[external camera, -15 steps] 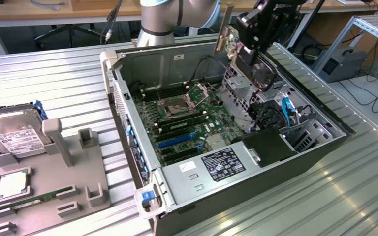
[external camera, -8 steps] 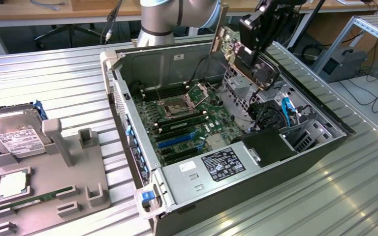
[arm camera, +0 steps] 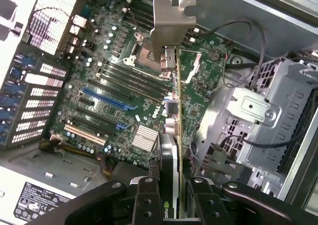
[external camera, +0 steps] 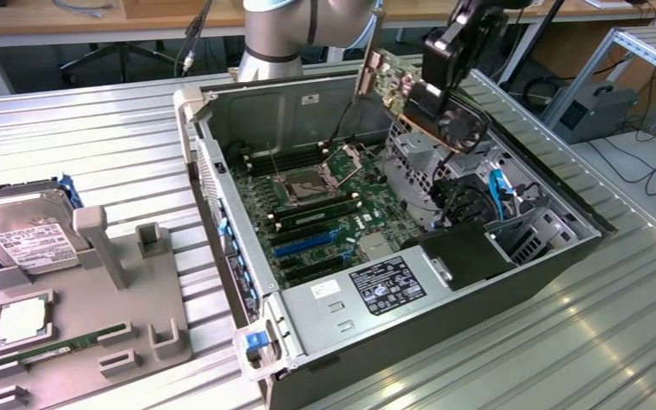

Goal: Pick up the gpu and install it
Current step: 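Insert the gpu into the slot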

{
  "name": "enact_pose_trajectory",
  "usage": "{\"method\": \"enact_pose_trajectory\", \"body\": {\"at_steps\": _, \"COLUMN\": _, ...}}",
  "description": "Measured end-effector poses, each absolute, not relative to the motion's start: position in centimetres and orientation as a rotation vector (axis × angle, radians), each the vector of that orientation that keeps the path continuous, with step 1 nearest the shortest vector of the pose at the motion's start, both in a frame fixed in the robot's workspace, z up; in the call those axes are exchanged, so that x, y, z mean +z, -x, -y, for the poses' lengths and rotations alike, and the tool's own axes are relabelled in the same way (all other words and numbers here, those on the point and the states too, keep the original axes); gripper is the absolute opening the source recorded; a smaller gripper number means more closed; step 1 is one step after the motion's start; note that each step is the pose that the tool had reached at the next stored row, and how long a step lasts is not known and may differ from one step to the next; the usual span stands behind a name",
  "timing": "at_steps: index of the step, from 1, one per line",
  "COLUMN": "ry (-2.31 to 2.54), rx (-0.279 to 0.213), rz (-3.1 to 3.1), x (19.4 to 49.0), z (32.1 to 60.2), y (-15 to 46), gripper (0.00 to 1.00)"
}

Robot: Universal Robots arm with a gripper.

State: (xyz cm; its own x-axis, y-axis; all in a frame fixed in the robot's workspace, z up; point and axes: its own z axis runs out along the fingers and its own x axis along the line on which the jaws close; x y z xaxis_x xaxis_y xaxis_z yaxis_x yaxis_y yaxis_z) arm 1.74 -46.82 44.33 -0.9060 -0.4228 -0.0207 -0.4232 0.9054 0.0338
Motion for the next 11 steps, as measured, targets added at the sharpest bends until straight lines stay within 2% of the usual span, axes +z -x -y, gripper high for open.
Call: {"method": "enact_pose_trajectory", "body": {"at_steps": 11, "ry": 1.22, "rx": 0.061, "rz": -2.888, "x": 44.33, "z": 46.82, "y": -1.74, "gripper": 0.27}}
